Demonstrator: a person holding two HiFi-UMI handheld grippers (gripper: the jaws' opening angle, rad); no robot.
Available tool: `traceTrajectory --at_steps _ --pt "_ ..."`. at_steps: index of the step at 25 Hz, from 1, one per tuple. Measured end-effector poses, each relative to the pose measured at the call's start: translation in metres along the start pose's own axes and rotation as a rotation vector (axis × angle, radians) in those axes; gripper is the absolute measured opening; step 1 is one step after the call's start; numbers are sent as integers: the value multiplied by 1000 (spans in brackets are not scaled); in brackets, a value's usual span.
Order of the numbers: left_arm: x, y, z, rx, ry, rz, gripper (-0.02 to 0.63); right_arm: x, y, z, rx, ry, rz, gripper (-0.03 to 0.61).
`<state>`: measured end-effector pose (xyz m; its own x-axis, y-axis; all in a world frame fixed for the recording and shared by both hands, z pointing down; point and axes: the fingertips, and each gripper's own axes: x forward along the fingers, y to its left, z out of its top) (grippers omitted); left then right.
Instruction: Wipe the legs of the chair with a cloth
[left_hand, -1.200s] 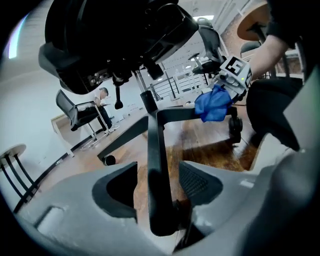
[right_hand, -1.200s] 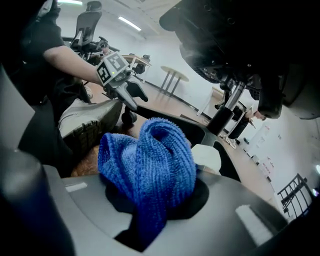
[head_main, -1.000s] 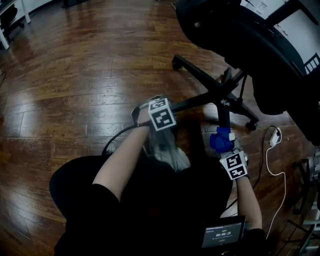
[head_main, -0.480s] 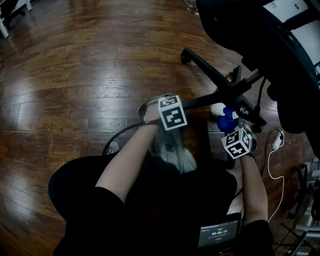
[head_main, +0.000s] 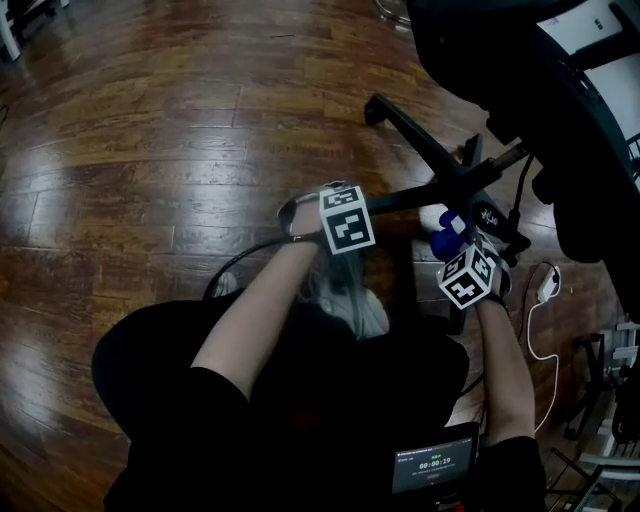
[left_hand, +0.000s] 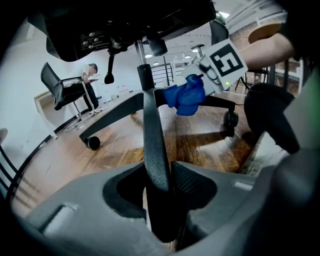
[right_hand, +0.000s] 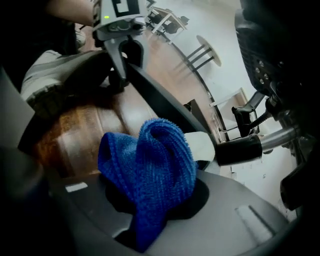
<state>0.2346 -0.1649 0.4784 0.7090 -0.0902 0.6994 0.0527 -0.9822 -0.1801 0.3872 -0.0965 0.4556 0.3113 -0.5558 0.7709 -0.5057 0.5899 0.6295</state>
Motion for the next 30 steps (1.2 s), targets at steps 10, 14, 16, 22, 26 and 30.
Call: traceTrajectory --at_steps 10,14,16,22,26,30 --pt "2 0 -1 21 0 9 152 -56 100 -51 59 -23 178 75" --pt "3 0 -1 18 3 12 152 -51 103 -52 4 3 187 75" --pt "3 0 -1 18 4 10 152 -47 102 -51 -12 9 186 74" --pt "2 0 0 15 2 10 152 -18 53 -28 -17 20 102 74" --pt "3 0 1 14 4 12 152 15 -8 0 -17 52 11 74" --pt "2 -1 3 14 -9 7 152 32 -49 19 9 79 -32 74"
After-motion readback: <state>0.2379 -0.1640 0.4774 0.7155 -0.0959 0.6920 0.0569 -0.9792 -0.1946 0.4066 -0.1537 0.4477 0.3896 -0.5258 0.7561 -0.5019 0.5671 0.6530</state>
